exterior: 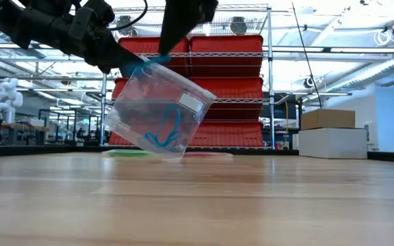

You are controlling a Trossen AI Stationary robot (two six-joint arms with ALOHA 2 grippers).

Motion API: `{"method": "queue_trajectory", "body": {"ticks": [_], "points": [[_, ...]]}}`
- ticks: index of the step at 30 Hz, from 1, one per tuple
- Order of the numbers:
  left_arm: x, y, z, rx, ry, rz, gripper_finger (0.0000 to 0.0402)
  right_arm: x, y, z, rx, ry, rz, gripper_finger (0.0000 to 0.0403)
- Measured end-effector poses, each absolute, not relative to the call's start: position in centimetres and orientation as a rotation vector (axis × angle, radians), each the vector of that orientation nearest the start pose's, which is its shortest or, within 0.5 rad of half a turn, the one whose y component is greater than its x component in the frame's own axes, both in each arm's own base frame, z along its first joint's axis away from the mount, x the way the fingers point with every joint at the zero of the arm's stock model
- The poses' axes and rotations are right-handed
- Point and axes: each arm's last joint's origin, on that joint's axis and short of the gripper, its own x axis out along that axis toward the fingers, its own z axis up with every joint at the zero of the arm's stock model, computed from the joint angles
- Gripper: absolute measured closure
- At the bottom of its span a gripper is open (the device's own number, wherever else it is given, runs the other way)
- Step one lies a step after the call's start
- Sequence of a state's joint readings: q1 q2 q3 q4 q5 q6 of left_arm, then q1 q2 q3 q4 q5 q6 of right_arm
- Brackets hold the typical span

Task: Sort rubber bands
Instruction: Put the blue rubber band into the open transparent zip bag

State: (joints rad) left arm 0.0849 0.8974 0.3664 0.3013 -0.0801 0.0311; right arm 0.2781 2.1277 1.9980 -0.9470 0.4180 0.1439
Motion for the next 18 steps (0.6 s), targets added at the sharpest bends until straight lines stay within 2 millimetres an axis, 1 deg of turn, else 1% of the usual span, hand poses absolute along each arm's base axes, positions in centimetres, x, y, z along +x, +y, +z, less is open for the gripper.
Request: {"method": "queue_trajectory", "body": {"ticks": [4, 7, 9, 12, 15, 18], "points": [[19.0, 1.8, 21.5, 0.027, 0.237, 0.133, 0.04, 43.5, 10.7, 30.6, -0.288, 0.982, -0.279, 0.0403], [19.0, 1.7, 21.4, 0.025, 0.243, 0.106, 0.04, 43.1, 9.8, 32.3, -0.272, 0.991, -0.318, 0.0403], [19.0, 1.7, 21.4, 0.023, 0.249, 0.096, 0.04, 43.0, 9.1, 33.2, -0.244, 0.991, -0.34, 0.0403], [19.0, 1.6, 21.2, 0.023, 0.264, 0.093, 0.04, 42.6, 8.0, 33.7, -0.217, 1.026, -0.364, 0.0403], [19.0, 1.6, 21.2, 0.026, 0.265, 0.091, 0.04, 42.5, 7.2, 33.5, -0.172, 1.07, -0.349, 0.0403], [19.0, 1.6, 21.2, 0.03, 0.266, 0.09, 0.04, 42.2, 6.8, 33.3, -0.135, 1.116, -0.333, 0.0403]]}}
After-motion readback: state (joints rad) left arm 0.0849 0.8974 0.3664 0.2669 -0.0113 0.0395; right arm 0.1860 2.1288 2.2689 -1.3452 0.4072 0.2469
